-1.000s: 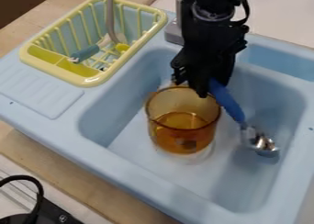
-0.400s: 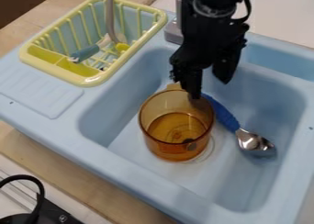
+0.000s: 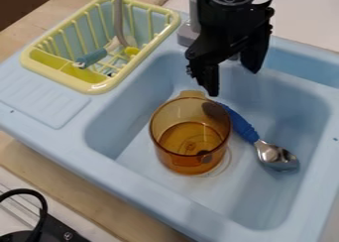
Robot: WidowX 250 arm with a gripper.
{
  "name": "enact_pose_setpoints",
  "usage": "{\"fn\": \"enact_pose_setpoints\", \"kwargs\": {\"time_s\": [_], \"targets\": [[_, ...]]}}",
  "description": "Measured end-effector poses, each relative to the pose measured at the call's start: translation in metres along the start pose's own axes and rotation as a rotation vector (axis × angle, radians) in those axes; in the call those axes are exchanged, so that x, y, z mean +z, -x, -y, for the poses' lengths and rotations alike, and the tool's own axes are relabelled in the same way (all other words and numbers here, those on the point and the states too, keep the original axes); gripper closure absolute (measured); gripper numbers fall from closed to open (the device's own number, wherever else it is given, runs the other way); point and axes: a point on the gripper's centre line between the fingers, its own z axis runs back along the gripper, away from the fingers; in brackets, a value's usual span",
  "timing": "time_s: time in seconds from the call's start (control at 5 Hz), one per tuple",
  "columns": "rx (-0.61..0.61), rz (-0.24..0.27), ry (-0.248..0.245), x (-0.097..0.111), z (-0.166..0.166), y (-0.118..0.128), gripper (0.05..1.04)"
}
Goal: Take the blue spoon and put it on the upper side of the sink.
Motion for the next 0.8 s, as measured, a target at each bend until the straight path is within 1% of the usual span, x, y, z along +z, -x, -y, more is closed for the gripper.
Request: {"fn": "enact_pose_setpoints", "kwargs": {"time_s": [0.2,0.4,0.6,0.8], "targets": [[0.007,0.008,0.023,0.011,-0.001,-0.001,0.086],[-0.008,0.015,-0.032,0.011,-0.009,-0.003,0.086],[-0.018,0.021,-0.049,0.020,-0.018,-0.006,0.086],[-0.043,0.003,-0.103,0.021,-0.029,-0.009,0.086]]}}
